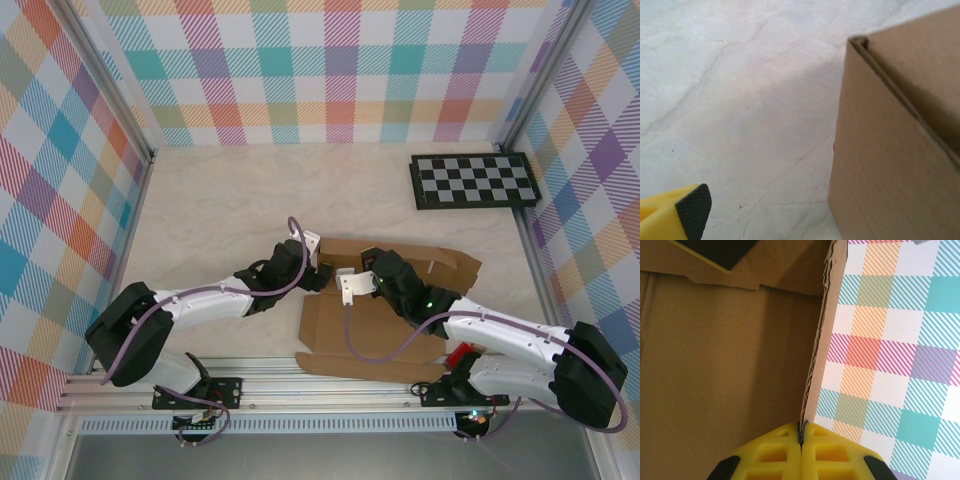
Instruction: Fold the paper box
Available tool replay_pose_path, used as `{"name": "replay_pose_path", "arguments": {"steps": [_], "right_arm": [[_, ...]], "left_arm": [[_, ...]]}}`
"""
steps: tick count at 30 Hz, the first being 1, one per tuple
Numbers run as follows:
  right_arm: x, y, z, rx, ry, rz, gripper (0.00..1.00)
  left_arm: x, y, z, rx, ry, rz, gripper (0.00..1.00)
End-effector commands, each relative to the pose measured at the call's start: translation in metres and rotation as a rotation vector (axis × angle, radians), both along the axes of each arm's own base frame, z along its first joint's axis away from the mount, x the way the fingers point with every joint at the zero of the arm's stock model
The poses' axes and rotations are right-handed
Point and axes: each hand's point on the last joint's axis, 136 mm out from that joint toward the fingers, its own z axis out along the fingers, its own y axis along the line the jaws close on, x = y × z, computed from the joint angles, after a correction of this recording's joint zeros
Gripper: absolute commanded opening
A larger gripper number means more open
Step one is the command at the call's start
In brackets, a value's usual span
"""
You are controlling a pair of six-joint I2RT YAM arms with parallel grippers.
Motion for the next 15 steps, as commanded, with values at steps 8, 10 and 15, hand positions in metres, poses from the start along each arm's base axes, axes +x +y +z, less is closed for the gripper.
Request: {"name": "replay_pose_path", "arguments": {"steps": [8,10,15], "right_arm": [[-0.023,0.006,-0.037,-0.090,0.133,0.008,0.00],[-0.024,0.007,-0.039,-0.085,0.143,-0.003,0.00],[-0.023,0.006,-0.032,-0.047,0.145,-0.031,0.00]], "left_arm": [[0.023,-0.003,0.032,-0.045,-0.103,0.154,0.40],[0.025,0.001,0.032,-0.008,-0.106,0.186,0.29],[0.029,0.011,0.021,0.100,-0.096,0.225,0.00]]}}
